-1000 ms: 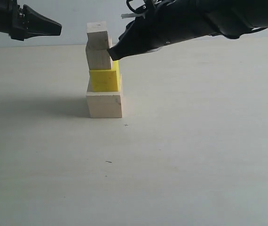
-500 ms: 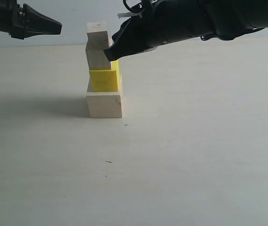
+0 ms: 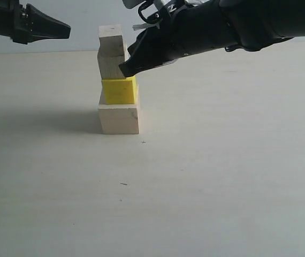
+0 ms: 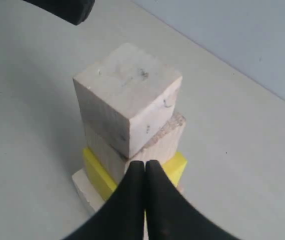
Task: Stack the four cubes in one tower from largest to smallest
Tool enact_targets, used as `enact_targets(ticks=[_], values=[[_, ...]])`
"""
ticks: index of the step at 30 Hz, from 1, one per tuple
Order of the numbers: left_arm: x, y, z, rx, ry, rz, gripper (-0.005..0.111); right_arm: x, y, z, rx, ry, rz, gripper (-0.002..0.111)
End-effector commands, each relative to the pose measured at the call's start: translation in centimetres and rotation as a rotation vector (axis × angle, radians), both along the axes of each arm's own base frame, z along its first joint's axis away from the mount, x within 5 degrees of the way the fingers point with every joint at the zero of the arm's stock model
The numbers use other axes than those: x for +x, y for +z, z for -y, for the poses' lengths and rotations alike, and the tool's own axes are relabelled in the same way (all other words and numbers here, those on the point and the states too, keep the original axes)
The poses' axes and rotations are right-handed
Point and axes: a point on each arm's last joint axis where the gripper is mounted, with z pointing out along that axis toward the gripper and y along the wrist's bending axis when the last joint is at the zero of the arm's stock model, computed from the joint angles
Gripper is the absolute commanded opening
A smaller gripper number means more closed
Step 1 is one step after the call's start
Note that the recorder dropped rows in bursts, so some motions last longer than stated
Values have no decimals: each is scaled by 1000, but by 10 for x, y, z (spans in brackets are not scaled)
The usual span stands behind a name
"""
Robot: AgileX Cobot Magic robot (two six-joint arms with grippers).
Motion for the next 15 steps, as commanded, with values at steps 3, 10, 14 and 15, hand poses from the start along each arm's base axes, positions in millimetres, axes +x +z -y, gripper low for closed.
enact_targets(ticks=[3, 10, 14, 15], values=[[-2, 7, 0, -19, -2, 3, 0, 5, 4, 0, 0, -13, 27, 0], [-2, 7, 0, -19, -2, 3, 0, 10, 18, -4, 28, -10, 60, 0], [-2, 7, 0, -19, -2, 3, 0, 12, 12, -5, 28, -17, 39, 0], [-2, 7, 0, -19, -2, 3, 0, 12, 8, -5, 27, -19, 26, 0]])
